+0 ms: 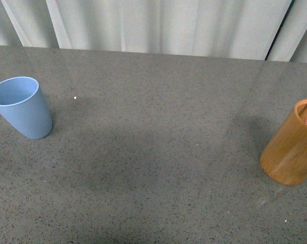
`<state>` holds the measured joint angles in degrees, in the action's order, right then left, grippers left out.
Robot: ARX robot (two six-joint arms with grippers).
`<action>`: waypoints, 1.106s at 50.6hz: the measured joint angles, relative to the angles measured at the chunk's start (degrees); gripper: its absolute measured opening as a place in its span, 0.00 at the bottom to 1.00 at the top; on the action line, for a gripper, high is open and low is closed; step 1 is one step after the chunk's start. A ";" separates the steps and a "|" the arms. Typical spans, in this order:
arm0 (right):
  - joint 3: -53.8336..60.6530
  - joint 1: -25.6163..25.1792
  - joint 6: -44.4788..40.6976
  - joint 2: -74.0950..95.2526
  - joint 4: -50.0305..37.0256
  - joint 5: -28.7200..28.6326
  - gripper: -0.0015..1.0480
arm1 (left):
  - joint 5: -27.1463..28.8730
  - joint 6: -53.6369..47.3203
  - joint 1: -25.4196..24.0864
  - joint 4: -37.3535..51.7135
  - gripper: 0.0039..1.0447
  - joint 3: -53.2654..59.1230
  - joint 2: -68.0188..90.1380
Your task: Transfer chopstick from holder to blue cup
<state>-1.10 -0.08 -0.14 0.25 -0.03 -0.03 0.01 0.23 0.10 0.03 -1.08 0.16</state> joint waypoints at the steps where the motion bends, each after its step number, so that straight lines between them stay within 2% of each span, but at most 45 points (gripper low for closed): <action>1: 0.00 0.00 0.00 0.00 0.00 0.02 0.90 | 0.02 0.00 0.00 0.00 0.94 0.00 0.00; 56: 0.00 0.00 0.00 0.00 0.00 0.02 0.90 | 0.00 0.00 0.00 0.00 0.94 0.00 0.00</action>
<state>-1.10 -0.08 -0.14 0.25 -0.03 -0.01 0.01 0.23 0.10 0.03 -1.08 0.16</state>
